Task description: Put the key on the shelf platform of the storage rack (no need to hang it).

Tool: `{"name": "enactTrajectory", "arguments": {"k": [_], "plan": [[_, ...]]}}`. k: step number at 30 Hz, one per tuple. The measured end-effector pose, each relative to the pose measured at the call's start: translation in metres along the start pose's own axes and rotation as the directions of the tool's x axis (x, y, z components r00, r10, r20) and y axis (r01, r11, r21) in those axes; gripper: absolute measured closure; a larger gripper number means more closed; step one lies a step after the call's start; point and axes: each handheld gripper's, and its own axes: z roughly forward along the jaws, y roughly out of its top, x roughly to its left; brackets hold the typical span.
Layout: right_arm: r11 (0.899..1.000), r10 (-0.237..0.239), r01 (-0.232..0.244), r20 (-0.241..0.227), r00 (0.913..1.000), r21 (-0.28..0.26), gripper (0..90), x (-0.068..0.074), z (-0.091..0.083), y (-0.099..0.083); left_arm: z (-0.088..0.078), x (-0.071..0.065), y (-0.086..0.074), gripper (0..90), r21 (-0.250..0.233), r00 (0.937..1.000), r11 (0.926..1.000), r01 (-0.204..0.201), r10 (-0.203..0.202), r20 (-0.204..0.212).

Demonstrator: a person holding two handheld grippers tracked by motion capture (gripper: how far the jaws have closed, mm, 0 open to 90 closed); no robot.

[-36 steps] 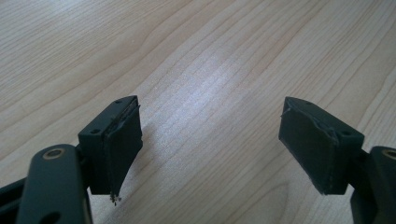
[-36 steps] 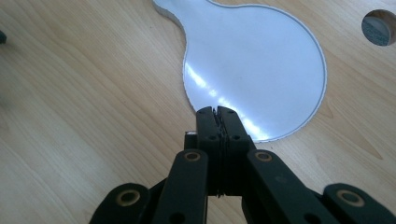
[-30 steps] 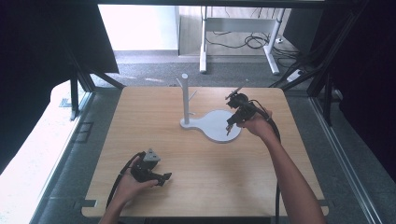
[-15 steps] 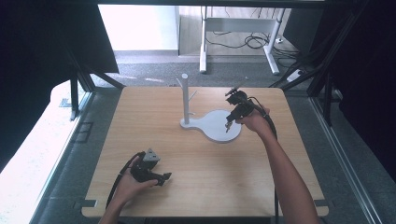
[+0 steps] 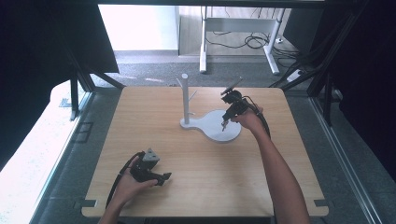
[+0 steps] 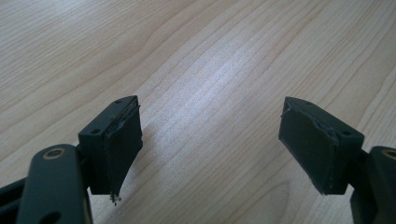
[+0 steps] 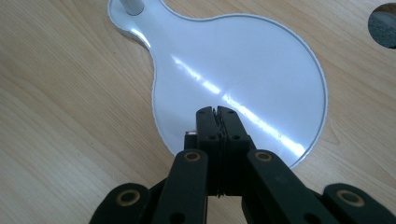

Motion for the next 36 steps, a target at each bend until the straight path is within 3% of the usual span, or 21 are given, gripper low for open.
{"name": "enactTrajectory", "arguments": {"k": [14, 24, 36], "plan": [[1.0, 0.013, -0.013, -0.005, 0.9999, -0.003, 89.6, -0.003, 0.014, 0.011, 0.0, 0.0, 0.0, 21.6, 0.005, 1.0, 0.9999, -0.01, 0.01, 0.002], [1.0, 0.028, -0.028, -0.007, 0.9996, 0.006, 89.6, -0.007, 0.035, 0.014, 0.001, 0.0, 0.0, 21.6, 0.007, 0.9999, 0.9999, -0.014, 0.014, 0.006], [0.998, 0.061, -0.061, 0.032, 0.9976, 0.018, 89.4, -0.016, 0.057, 0.011, 0.003, -0.001, 0.0, 21.6, 0.009, 0.9999, 0.9999, -0.011, 0.011, 0.006]]}}
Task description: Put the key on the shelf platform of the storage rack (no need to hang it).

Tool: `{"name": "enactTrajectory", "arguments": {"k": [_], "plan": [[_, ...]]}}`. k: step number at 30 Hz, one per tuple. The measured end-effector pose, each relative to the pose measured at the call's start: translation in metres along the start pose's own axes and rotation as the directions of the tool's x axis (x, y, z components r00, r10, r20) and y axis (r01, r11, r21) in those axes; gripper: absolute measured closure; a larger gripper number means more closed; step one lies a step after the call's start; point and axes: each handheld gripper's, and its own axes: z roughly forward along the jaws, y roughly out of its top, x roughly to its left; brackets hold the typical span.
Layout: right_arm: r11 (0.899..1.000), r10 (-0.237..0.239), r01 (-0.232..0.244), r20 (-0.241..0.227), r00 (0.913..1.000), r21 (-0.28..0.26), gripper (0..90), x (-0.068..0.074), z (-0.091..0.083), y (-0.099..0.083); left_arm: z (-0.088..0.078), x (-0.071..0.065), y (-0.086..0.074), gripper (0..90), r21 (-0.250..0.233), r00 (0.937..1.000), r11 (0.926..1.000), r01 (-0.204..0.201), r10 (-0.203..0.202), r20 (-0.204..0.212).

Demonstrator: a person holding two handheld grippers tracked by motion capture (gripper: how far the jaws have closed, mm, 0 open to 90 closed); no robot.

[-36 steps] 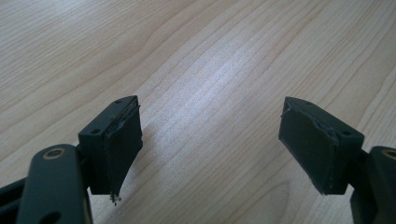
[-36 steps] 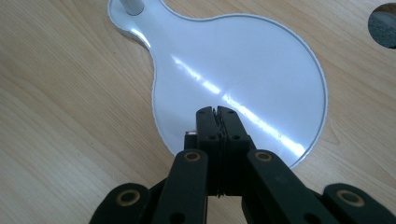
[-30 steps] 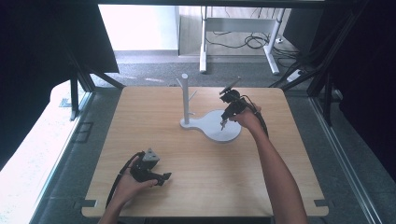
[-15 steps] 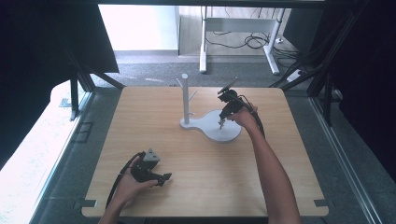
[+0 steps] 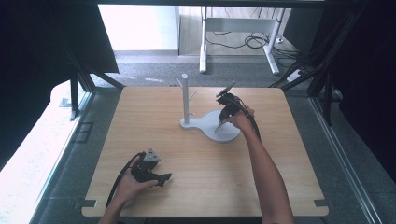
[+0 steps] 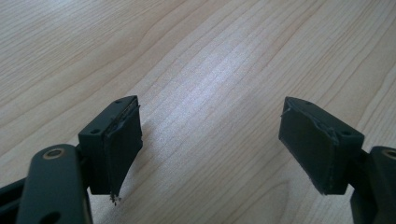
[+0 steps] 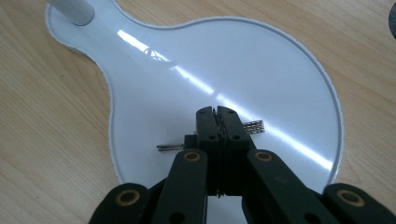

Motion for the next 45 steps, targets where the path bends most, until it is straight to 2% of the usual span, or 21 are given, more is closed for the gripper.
{"name": "enactTrajectory", "arguments": {"k": [4, 8, 12, 16, 18, 22, 32, 38, 45], "plan": [[1.0, 0.013, -0.013, 0.001, 0.9999, 0.013, 89.2, -0.005, 0.008, -0.003, 0.001, 0.0, 0.0, 21.6, 0.003, 1.0, 1.0, -0.002, 0.002, 0.001], [1.0, 0.022, -0.022, -0.001, 0.9998, 0.001, 88.6, -0.007, 0.011, -0.005, 0.002, 0.0, 0.0, 21.6, 0.005, 1.0, 1.0, -0.002, 0.002, 0.001], [1.0, 0.006, -0.006, 0.013, 0.9999, 0.0, 87.6, -0.006, 0.011, -0.006, 0.002, 0.0, 0.0, 21.6, 0.004, 1.0, 1.0, -0.001, 0.001, 0.0], [1.0, -0.004, 0.004, 0.031, 0.9995, -0.008, 81.8, -0.006, 0.009, -0.007, 0.002, -0.001, 0.0, 21.6, 0.005, 1.0, 1.0, -0.001, 0.001, 0.0], [1.0, -0.002, 0.003, 0.033, 0.9994, -0.016, 80.5, -0.006, 0.007, -0.009, 0.003, -0.001, 0.0, 21.6, 0.007, 1.0, 1.0, -0.001, 0.001, 0.001], [0.999, -0.005, 0.007, 0.05, 0.9987, -0.038, 72.3, -0.005, 0.002, -0.011, 0.003, -0.001, 0.0, 21.6, 0.009, 1.0, 1.0, -0.002, 0.002, 0.0], [0.996, -0.036, 0.038, 0.033, 0.9988, -0.077, 58.1, 0.0, -0.014, -0.017, 0.004, -0.002, 0.0, 21.6, 0.015, 1.0, 0.9999, -0.004, 0.004, -0.001], [0.992, -0.065, 0.066, 0.013, 0.9978, -0.11, 55.8, 0.007, -0.027, -0.024, 0.005, -0.003, 0.0, 21.6, 0.018, 0.9999, 0.9998, -0.011, 0.011, 0.0], [0.985, -0.105, 0.101, -0.021, 0.9943, -0.143, 54.3, 0.013, -0.043, -0.043, 0.006, -0.004, 0.001, 21.6, 0.022, 0.9999, 0.9997, -0.012, 0.012, -0.003]]}}
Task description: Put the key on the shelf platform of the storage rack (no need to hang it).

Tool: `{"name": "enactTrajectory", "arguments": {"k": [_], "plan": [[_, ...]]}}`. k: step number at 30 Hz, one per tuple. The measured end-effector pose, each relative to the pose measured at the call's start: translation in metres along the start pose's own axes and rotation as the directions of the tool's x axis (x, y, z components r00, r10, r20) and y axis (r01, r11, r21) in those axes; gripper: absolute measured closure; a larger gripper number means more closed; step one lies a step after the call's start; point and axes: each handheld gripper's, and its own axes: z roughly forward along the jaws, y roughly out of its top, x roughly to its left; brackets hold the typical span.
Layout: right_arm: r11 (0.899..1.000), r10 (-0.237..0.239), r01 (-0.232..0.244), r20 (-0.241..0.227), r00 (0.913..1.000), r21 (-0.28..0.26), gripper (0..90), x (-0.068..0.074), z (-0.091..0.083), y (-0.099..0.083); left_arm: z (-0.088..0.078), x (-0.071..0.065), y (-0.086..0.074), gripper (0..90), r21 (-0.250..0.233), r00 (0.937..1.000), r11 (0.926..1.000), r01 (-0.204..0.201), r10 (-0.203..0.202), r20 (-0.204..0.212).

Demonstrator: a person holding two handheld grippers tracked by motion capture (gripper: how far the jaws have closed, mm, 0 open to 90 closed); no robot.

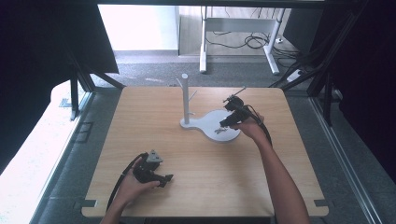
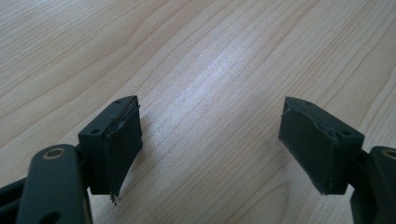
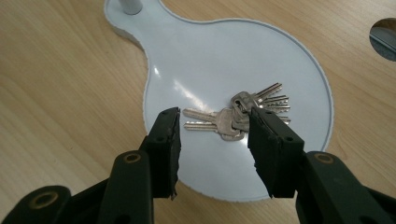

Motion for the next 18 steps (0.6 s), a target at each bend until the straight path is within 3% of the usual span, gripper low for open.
{"name": "enactTrajectory", "arguments": {"k": [11, 18], "plan": [[0.997, -0.018, 0.016, -0.021, 0.9996, -0.072, 52.7, 0.003, -0.032, -0.044, 0.001, -0.001, 0.0, 21.5, 0.008, 1.0, 1.0, -0.001, 0.001, -0.004], [0.994, -0.024, 0.021, -0.019, 0.9995, -0.11, 51.5, 0.005, -0.049, -0.082, 0.003, -0.001, 0.0, 21.4, 0.007, 1.0, 1.0, 0.002, -0.002, -0.007]]}}
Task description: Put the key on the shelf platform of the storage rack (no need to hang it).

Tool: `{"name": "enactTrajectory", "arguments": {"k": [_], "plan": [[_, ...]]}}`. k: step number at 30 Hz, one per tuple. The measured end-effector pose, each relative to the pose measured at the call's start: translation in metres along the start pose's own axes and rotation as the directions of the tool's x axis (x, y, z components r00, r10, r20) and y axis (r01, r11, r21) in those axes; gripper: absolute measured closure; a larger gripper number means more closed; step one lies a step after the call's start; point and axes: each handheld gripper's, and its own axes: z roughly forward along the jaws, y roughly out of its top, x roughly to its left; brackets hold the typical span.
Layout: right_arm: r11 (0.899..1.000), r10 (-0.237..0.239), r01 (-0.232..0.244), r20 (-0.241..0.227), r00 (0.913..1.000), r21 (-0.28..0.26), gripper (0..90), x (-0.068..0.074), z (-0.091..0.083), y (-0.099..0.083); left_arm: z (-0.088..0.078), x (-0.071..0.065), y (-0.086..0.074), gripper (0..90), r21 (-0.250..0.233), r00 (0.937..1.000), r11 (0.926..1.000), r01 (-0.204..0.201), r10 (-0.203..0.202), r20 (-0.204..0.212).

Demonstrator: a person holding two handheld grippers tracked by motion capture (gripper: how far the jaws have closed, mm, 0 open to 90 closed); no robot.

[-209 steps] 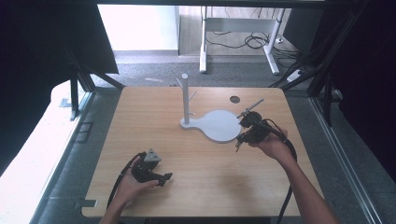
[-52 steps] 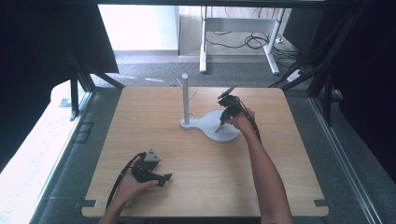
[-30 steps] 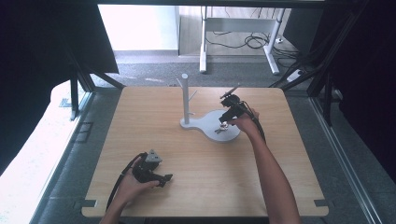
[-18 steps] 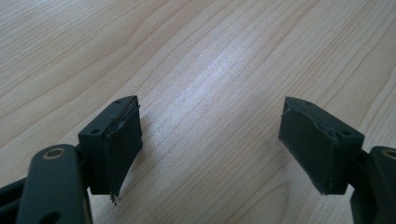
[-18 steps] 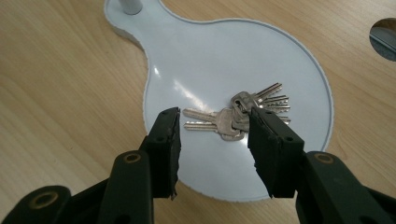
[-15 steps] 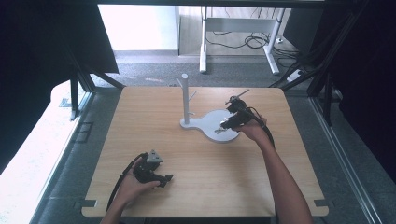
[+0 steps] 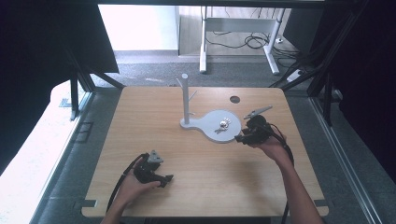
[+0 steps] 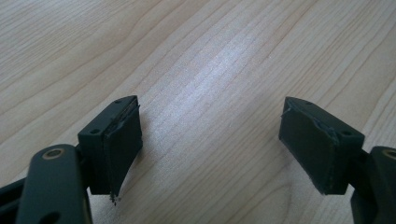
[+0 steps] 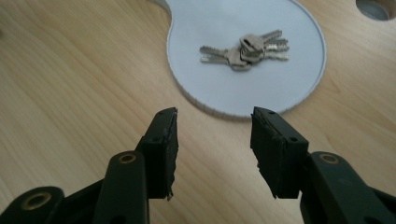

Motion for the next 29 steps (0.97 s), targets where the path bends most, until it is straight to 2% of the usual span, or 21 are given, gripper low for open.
{"name": "enactTrajectory", "arguments": {"k": [3, 6, 10, 14, 17, 20, 26, 29], "plan": [[1.0, 0.009, -0.009, -0.01, 0.9999, -0.018, 51.4, 0.002, -0.005, -0.019, -0.001, 0.001, 0.0, 21.4, -0.001, 1.0, 1.0, 0.003, -0.003, -0.005], [1.0, 0.017, -0.017, -0.011, 0.9998, -0.011, 51.2, 0.003, -0.007, -0.04, -0.002, 0.001, 0.0, 21.4, -0.003, 0.9999, 0.9999, 0.009, -0.009, -0.008], [1.0, 0.021, -0.021, 0.003, 0.9998, 0.0, 51.1, 0.007, -0.009, -0.071, -0.003, 0.002, 0.0, 21.5, -0.006, 0.9999, 0.9999, 0.013, -0.014, -0.01], [0.998, 0.053, -0.053, 0.019, 0.9984, -0.019, 51.5, 0.007, -0.009, -0.089, -0.002, 0.001, 0.0, 21.5, 0.002, 0.9999, 0.9999, 0.011, -0.011, -0.011], [0.998, 0.061, -0.061, 0.037, 0.9974, -0.002, 50.9, 0.005, -0.008, -0.093, -0.001, 0.001, 0.0, 21.4, 0.003, 0.9999, 1.0, 0.009, -0.009, -0.013], [0.997, 0.078, -0.078, 0.035, 0.9964, -0.014, 50.3, 0.003, -0.009, -0.095, -0.002, 0.001, 0.0, 21.5, 0.001, 0.9999, 1.0, 0.008, -0.007, -0.012], [0.997, 0.074, -0.073, 0.038, 0.9965, -0.025, 50.0, 0.005, -0.007, -0.097, -0.002, 0.001, -0.001, 21.4, -0.001, 0.9999, 1.0, 0.007, -0.007, -0.008], [0.994, 0.098, -0.095, 0.053, 0.9938, -0.051, 50.1, 0.004, -0.007, -0.099, -0.002, 0.001, 0.0, 21.5, -0.002, 0.9999, 1.0, 0.007, -0.007, -0.01]]}}
